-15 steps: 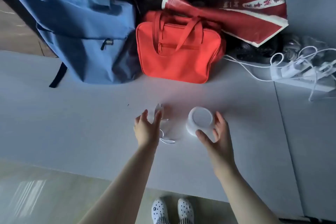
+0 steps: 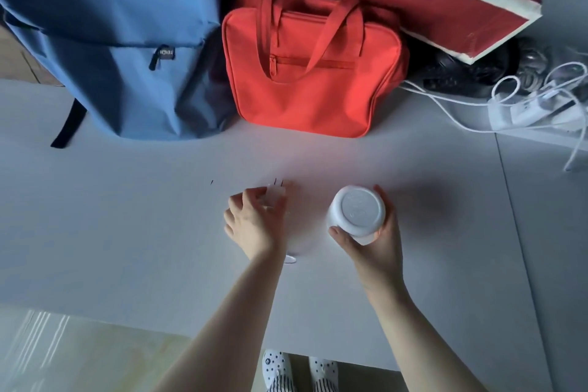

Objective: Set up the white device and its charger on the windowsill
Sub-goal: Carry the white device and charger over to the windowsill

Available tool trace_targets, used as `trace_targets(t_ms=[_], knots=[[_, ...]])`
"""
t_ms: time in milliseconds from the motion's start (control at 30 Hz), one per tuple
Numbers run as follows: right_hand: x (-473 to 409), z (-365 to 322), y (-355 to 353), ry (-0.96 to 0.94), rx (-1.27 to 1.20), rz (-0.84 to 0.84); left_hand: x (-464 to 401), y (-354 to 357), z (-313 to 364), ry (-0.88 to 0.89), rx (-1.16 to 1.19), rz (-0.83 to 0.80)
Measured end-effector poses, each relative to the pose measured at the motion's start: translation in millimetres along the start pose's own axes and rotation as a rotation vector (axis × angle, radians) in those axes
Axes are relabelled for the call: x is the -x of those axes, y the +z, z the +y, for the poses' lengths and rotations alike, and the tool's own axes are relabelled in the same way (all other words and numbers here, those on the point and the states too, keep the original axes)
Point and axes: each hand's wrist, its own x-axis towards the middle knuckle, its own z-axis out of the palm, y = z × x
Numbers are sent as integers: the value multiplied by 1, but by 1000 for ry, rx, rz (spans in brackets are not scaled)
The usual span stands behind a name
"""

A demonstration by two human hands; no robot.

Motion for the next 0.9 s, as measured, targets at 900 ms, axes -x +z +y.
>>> trace_targets(t_ms=[900], knots=[[7, -98, 28, -140, -114, -308, 34, -141, -10, -415, 1030, -290]])
